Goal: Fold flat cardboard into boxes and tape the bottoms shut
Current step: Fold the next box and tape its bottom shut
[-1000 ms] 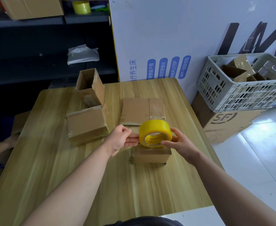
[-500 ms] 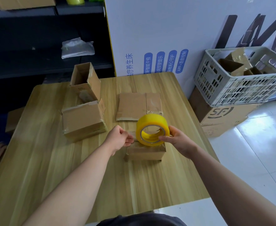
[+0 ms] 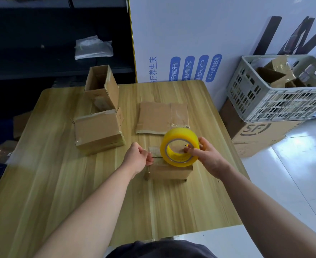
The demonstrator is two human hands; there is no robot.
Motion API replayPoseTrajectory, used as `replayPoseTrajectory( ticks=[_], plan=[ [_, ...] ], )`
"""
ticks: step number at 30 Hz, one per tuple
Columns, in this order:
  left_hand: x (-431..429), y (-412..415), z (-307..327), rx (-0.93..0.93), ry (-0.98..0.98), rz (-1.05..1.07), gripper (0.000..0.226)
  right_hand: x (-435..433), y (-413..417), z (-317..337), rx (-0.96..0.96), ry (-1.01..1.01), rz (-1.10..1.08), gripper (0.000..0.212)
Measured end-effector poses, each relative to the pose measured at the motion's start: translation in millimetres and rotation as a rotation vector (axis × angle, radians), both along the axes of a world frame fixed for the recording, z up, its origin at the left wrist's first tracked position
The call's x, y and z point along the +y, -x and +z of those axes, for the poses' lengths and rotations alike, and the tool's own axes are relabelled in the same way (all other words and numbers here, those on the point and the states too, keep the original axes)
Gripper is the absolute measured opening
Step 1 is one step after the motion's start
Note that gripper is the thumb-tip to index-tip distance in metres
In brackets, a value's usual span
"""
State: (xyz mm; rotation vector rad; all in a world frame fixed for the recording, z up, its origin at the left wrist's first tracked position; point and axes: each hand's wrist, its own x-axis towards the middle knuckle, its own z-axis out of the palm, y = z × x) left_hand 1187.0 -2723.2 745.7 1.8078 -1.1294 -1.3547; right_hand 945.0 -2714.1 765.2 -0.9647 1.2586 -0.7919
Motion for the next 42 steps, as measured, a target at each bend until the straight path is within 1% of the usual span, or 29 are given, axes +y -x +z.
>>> replayPoseTrajectory(
  ticks=[3, 6, 9, 11, 13, 15, 18, 23, 26, 35, 42],
  plan=[
    [0, -2, -2, -0.047, -0.002, -0.046, 0.015, -4, 1, 11, 0.096, 0.025, 0.093, 0.052],
    [1, -2, 0, -0.012, 0.013, -0.062, 0.018, -12, 2, 22, 0.209, 0.099, 0.169, 0.046],
    [2, -4, -1, 0.016, 0.009, -0.058, 0.019, -19, 2, 27, 0.399, 0.182, 0.242, 0.048],
    [4, -6, -5, 0.024, -0.002, -0.051, 0.017, -17, 1, 25, 0.539, 0.188, 0.288, 0.047],
    [4, -6, -9, 0.038, 0.002, -0.027, 0.017, -12, -2, 19, 0.611, 0.205, 0.260, 0.050],
    [5, -4, -11, 0.050, 0.011, -0.003, 0.018, -4, -4, 10, 0.606, 0.225, 0.209, 0.053],
    [6, -1, -12, 0.019, 0.032, 0.032, 0.018, 3, -7, 2, 0.576, 0.209, 0.152, 0.054],
    [6, -2, -16, -0.049, -0.008, 0.118, 0.018, -2, -11, 6, 0.657, 0.230, 0.224, 0.055],
    [11, -7, -20, -0.078, -0.028, 0.071, 0.017, -6, -12, 9, 0.697, 0.222, 0.258, 0.059],
    [14, -10, -24, -0.189, -0.038, -0.056, 0.016, -10, -14, 10, 0.719, 0.171, 0.287, 0.062],
    [10, -11, -23, -0.159, -0.102, -0.134, 0.013, -12, -15, 11, 0.714, 0.136, 0.298, 0.062]
  ],
)
